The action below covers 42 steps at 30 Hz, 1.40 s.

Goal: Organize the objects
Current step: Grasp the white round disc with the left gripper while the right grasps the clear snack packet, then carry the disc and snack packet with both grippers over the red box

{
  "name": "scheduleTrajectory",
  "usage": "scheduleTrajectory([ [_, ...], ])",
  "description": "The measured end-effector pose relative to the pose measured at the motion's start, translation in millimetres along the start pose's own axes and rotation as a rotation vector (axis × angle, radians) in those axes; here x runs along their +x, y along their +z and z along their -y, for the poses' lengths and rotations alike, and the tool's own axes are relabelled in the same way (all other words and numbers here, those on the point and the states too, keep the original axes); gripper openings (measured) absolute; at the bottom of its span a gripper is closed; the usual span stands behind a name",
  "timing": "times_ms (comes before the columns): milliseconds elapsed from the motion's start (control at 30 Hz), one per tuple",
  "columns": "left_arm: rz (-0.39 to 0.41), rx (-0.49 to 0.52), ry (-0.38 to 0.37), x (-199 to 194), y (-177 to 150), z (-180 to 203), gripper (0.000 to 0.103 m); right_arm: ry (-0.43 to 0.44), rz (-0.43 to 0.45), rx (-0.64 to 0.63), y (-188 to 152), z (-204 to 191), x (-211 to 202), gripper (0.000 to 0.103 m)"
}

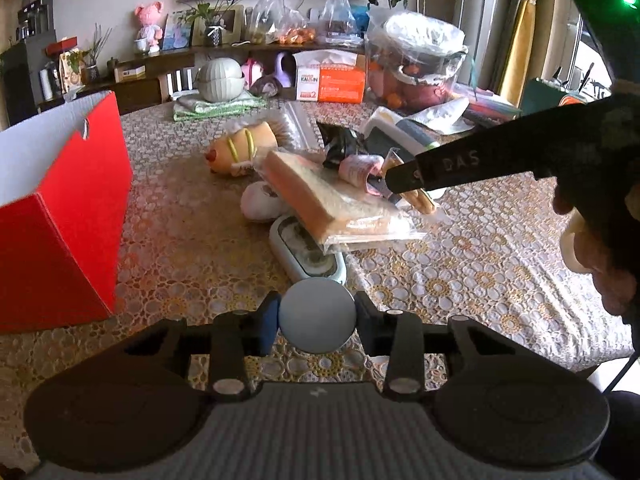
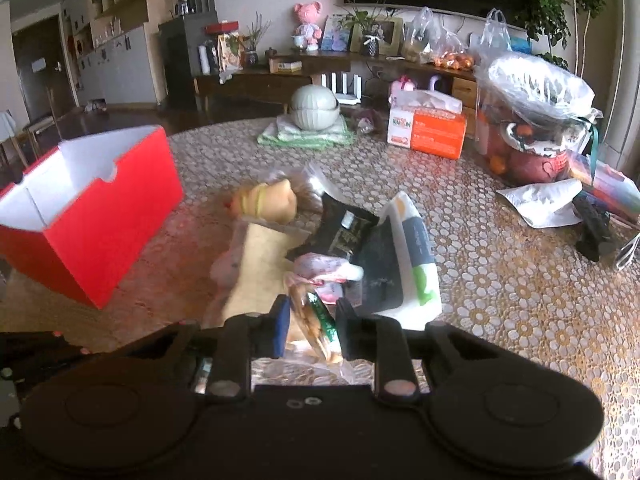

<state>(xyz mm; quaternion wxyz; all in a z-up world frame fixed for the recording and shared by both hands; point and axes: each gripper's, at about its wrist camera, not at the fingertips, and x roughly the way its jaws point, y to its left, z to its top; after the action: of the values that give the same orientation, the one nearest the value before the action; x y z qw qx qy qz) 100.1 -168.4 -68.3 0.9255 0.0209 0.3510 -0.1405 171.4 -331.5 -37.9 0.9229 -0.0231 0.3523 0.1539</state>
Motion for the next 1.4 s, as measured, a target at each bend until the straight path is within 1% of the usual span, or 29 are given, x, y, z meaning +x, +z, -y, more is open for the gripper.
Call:
scheduleTrajectory([
  [167, 0.023, 0.009, -0.008, -19, 6, -4, 0.038, 0.020, 0.027, 0.022, 6, -11, -25, 0.024],
  [367, 0.041, 0.024, -0.013, -42, 14, -10, 0.038, 0.027, 0.057, 0.016, 11, -29, -49, 0.024],
  [633, 0.082, 0.021, -0.023, -71, 26, -31, 0.038, 0.034, 0.079, -0.009, 25, -56, -64, 0.023],
  [733, 0.105, 0.027, -0.015, -81, 32, -41, 0.038, 0.044, 0.087, -0.024, 33, -69, -66, 0.023],
  [900, 0.121, 0.028, 0.000, -94, 42, -63, 0.038, 0.073, 0.101, -0.046, 46, -93, -65, 0.023],
  [1067, 0.124, 0.023, 0.022, -106, 53, -94, 0.038, 0.100, 0.102, -0.080, 62, -118, -57, 0.023],
  [1200, 0.127, 0.008, 0.053, -115, 59, -123, 0.038, 0.129, 0.102, -0.104, 76, -136, -49, 0.023],
  [1400, 0.107, -0.015, 0.110, -121, 64, -170, 0.038, 0.162, 0.079, -0.130, 92, -166, -25, 0.023],
])
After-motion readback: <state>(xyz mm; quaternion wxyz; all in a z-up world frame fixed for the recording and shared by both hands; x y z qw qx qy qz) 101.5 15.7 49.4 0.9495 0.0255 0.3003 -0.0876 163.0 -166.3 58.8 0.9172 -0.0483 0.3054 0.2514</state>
